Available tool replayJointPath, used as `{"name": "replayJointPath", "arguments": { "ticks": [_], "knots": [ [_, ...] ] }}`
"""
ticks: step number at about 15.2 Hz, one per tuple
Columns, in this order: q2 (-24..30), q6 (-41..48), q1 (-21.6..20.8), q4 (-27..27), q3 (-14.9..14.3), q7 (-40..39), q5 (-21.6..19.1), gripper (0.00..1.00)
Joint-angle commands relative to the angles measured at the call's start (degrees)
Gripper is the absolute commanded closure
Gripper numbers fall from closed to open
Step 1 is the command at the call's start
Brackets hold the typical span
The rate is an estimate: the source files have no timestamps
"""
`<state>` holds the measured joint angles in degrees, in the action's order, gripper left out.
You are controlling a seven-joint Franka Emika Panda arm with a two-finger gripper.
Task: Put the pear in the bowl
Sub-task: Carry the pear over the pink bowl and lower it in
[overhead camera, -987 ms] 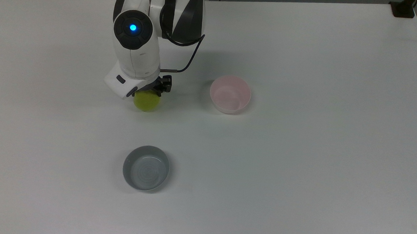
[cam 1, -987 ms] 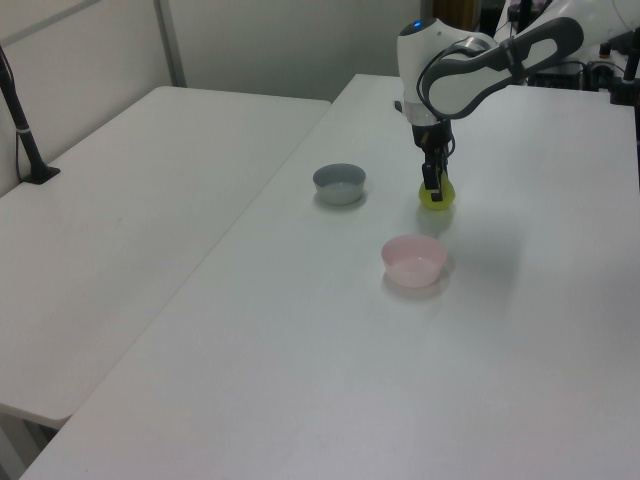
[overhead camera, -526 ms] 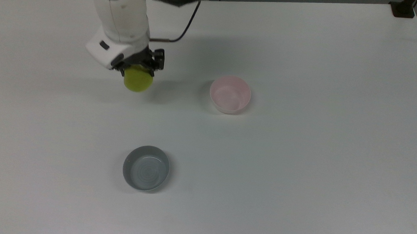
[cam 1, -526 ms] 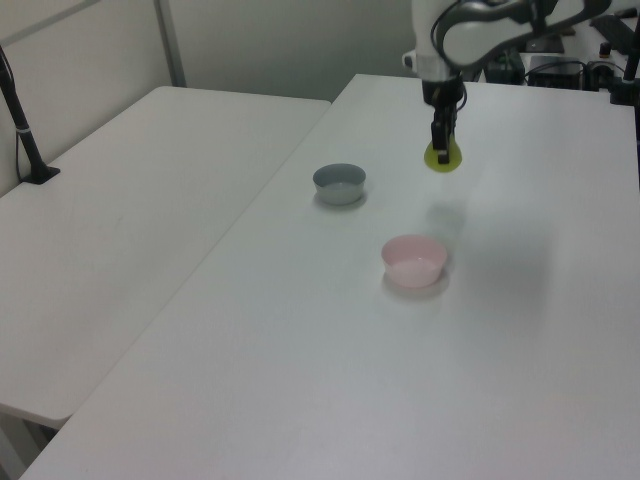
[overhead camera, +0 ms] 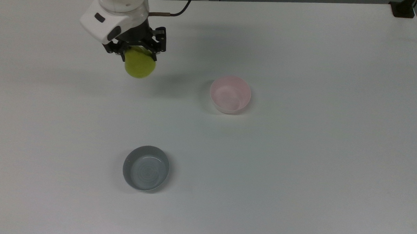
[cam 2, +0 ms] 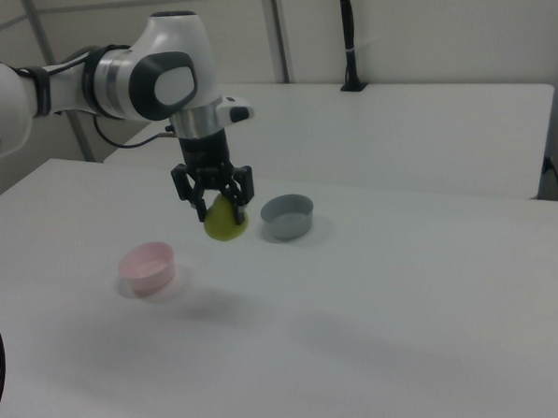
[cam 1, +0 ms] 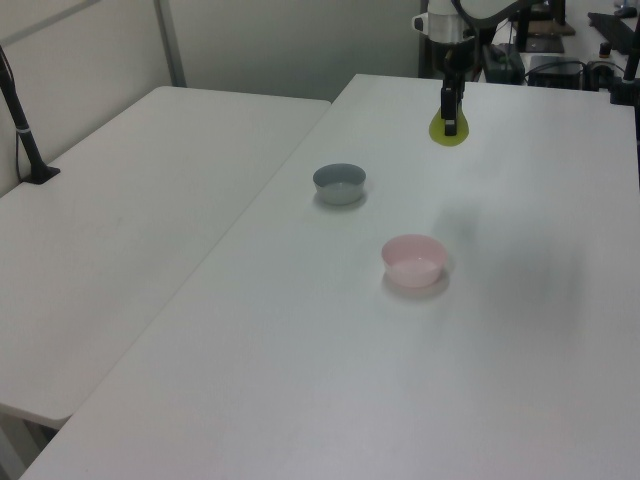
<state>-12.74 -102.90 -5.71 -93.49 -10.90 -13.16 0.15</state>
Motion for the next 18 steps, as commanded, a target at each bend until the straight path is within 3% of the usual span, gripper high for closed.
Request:
{"name": "replayJointPath", "arguments": {
  "ticks": [1,5,9,18],
  "knots": [
    [0.7,1.9,-6.2,0.8,-0.3,4.4,-0.8,0.67],
    [-0.2,1.5,-13.3,0.8,0.1,9.3,-0.9,0.67],
    [-0.6,1.0,-16.9,1.1,2.3,13.2,-0.9,0.65],
    [-5.6,-1.5,-18.2,0.9,2.6,13.5,-0.8,0.65]
  ]
}}
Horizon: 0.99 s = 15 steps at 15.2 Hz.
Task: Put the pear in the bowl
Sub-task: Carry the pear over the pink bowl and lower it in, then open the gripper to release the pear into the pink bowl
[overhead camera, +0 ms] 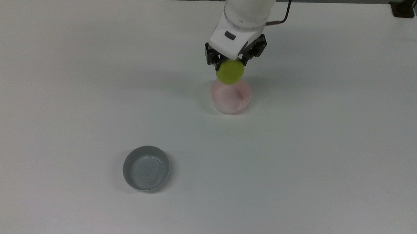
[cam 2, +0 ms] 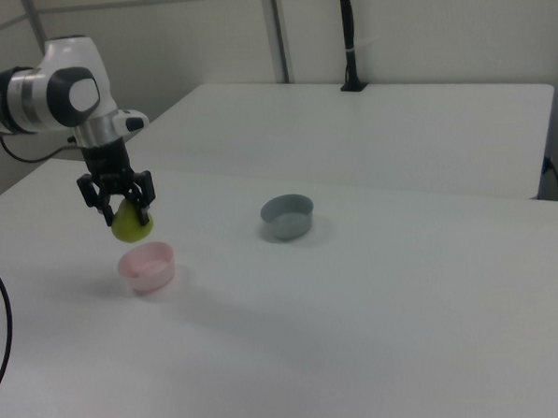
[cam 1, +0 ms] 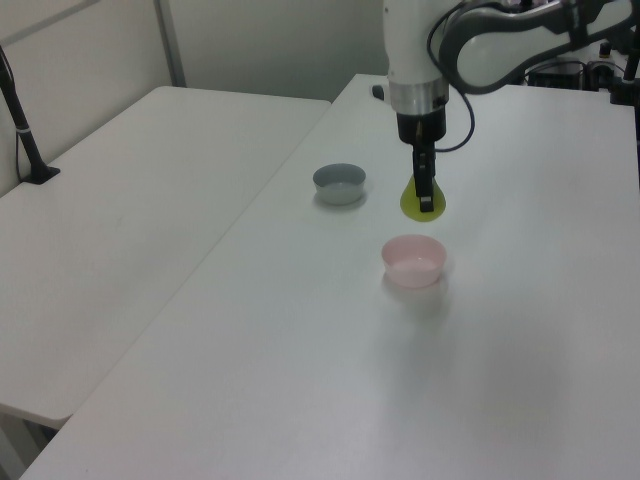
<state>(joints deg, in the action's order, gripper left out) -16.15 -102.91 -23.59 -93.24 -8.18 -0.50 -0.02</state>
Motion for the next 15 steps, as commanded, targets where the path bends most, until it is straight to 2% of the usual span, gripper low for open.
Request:
{"name": "replayJointPath", "arguments": {
  "ticks": [1,6,11,12,15],
  "knots": [
    [-2.9,-2.1,-0.3,0.6,-0.2,0.8,-0.6,0.65],
    [-7.1,-5.6,-0.4,0.3,-0.2,0.8,-0.1,0.65],
    [-8.2,-6.6,-0.8,0.2,-0.2,0.8,0.1,0.64],
    [-8.5,-6.7,-0.8,0.2,-0.2,0.8,0.1,0.6],
    [-8.8,-7.0,-0.8,0.2,-0.2,1.8,0.0,0.33]
  ]
}}
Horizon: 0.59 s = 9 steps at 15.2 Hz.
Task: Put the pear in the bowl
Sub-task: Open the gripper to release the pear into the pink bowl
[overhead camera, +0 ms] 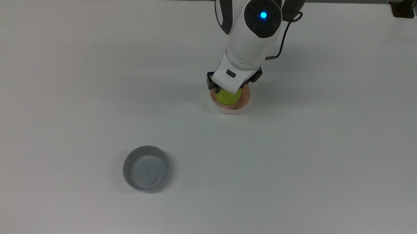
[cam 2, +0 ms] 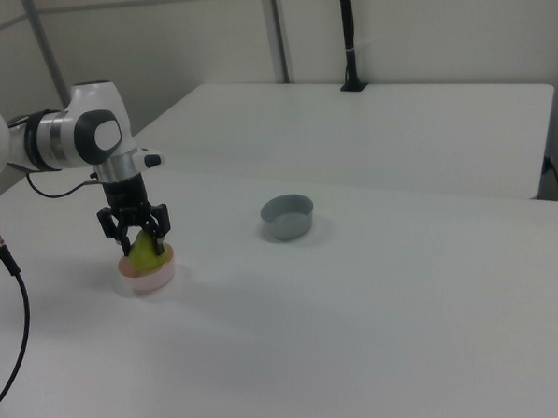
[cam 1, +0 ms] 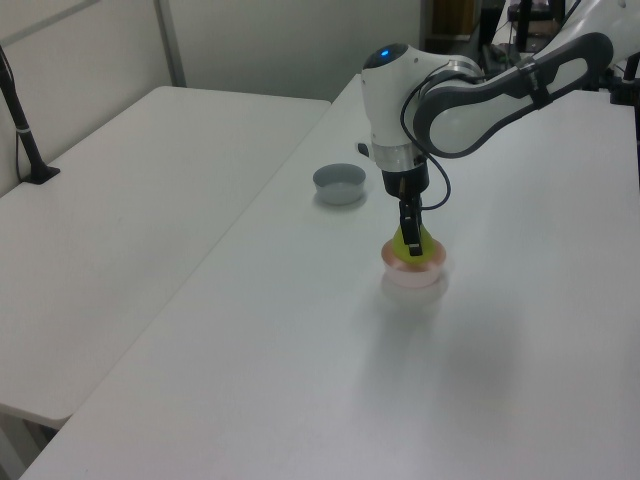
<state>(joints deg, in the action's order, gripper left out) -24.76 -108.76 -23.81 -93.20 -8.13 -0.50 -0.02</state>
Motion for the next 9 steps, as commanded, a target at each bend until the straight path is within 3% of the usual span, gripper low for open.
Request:
{"name": "replayJointPath", "arguments": {
  "ticks": [1,4,9],
  "knots": [
    [-0.2,-1.5,-0.6,0.1,-0.2,2.3,0.0,0.24],
    [-0.3,-1.5,-0.6,0.1,0.0,2.6,0.0,0.01],
    [-0.1,-1.4,-0.7,0.1,0.0,2.6,0.0,0.0]
  ]
}}
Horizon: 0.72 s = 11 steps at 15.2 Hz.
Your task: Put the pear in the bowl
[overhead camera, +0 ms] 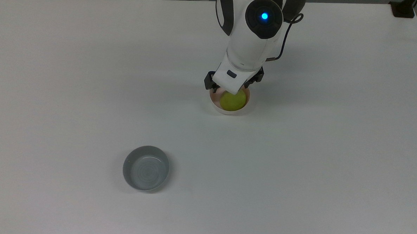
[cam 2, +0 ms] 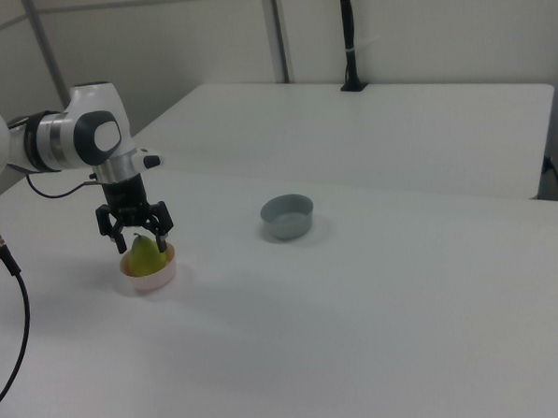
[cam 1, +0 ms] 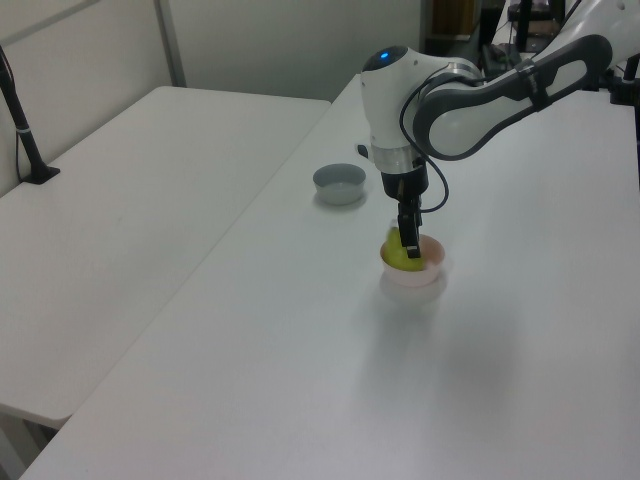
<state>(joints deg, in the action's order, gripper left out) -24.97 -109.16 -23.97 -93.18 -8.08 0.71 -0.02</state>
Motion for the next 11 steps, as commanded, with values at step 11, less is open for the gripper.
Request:
{"name": "replayJointPath", "arguments": {
  "ticks": [11],
  "knots": [
    [9.1,5.9,2.6,3.4,-0.1,2.4,-0.4,0.0]
  ]
}}
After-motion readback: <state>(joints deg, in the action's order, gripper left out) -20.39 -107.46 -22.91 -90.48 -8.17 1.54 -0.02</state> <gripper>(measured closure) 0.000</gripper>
